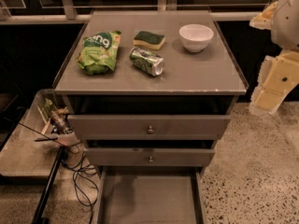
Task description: Place green can into bottom drawer
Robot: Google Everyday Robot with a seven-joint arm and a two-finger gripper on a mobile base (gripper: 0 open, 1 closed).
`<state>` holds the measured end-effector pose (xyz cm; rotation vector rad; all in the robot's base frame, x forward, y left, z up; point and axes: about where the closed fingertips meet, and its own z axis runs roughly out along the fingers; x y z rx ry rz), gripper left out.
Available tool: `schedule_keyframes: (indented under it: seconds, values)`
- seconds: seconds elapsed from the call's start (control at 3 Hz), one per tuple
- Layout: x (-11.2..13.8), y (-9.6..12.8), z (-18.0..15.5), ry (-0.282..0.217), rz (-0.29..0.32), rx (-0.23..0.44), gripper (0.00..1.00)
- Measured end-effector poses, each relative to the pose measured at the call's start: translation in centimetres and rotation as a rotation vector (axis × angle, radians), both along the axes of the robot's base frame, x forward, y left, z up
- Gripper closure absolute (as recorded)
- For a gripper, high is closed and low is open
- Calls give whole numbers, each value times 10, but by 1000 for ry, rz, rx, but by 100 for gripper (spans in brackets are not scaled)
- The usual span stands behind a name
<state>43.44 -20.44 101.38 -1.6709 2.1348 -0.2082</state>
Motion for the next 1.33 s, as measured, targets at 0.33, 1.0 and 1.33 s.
schedule_keyframes:
  seconds: [0.33,1.0,1.33]
  values:
    - [0,0,0,0,0,0,0]
    - [23,21,6,-77,46,22,0]
    - [49,35,7,-111,67,117,0]
